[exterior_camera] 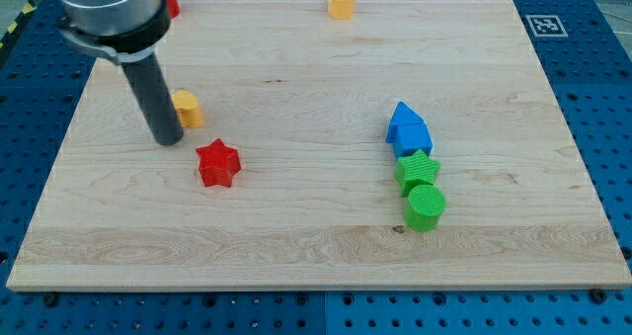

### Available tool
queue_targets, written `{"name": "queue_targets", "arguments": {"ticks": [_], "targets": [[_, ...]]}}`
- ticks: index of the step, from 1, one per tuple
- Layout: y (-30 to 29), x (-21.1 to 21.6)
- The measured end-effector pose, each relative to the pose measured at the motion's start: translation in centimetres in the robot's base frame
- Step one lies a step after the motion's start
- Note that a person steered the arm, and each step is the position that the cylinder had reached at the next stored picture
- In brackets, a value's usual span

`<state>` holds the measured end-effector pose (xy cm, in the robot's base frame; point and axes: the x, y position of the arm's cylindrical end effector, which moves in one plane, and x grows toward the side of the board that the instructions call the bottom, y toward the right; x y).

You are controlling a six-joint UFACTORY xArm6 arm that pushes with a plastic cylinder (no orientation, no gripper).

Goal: Move the yellow heart to the top right of the board

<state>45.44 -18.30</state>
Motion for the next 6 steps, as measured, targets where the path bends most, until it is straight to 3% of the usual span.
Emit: {"name": "queue_targets", "arguments": {"ticks": [4,6], "targets": [[4.2,-9.4],[9.6,-16.2]]}}
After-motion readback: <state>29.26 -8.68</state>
